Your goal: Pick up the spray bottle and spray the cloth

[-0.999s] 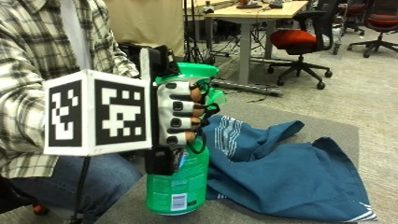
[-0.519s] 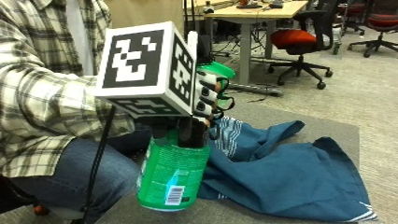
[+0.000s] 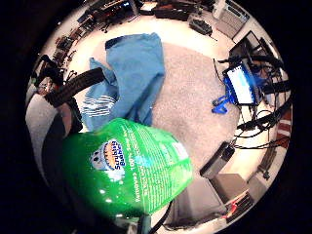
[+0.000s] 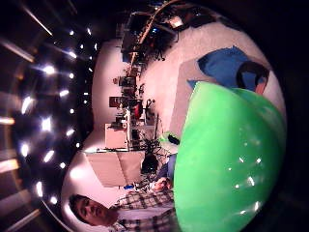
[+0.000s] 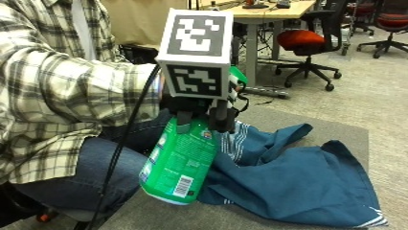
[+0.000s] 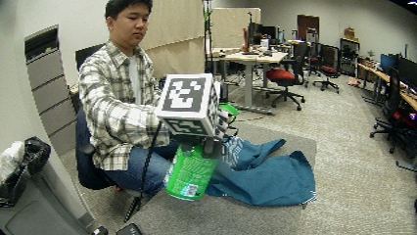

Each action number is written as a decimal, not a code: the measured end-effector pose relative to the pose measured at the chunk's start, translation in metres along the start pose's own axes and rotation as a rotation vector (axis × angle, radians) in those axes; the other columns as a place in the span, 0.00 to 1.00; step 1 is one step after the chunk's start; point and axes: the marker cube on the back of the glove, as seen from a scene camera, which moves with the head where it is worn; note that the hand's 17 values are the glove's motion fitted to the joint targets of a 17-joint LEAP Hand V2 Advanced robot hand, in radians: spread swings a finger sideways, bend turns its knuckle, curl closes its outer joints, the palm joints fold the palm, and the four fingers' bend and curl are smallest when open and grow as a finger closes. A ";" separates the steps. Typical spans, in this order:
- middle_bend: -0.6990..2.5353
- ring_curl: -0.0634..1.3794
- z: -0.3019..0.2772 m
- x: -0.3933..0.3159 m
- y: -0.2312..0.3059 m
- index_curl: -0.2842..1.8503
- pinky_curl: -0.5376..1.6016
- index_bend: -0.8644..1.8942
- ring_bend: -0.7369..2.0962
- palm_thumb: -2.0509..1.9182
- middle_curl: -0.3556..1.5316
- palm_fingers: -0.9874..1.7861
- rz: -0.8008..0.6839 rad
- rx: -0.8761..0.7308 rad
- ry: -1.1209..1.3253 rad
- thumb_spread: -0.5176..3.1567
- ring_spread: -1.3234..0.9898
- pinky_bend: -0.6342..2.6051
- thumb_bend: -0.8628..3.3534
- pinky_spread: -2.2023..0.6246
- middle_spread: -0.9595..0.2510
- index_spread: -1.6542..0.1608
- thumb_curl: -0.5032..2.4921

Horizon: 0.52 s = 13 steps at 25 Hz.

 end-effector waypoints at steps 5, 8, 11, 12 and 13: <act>0.39 0.38 0.012 -0.020 -0.013 0.39 0.43 0.43 0.45 0.79 0.46 0.83 -0.013 -0.094 0.087 0.18 0.48 0.33 0.20 0.72 0.71 0.81 0.44; 0.39 0.38 0.019 -0.032 -0.020 0.39 0.43 0.43 0.46 0.79 0.46 0.83 -0.015 -0.145 0.132 0.18 0.48 0.33 0.20 0.72 0.71 0.81 0.44; 0.39 0.38 0.029 -0.043 -0.027 0.39 0.43 0.43 0.46 0.79 0.46 0.83 -0.007 -0.206 0.192 0.17 0.48 0.33 0.20 0.72 0.71 0.81 0.44; 0.39 0.38 0.032 -0.045 -0.030 0.39 0.43 0.43 0.46 0.78 0.46 0.83 0.000 -0.226 0.212 0.17 0.48 0.33 0.20 0.72 0.71 0.81 0.44; 0.39 0.38 0.036 -0.046 -0.032 0.39 0.43 0.43 0.46 0.78 0.46 0.83 0.007 -0.245 0.230 0.17 0.48 0.33 0.20 0.72 0.71 0.81 0.44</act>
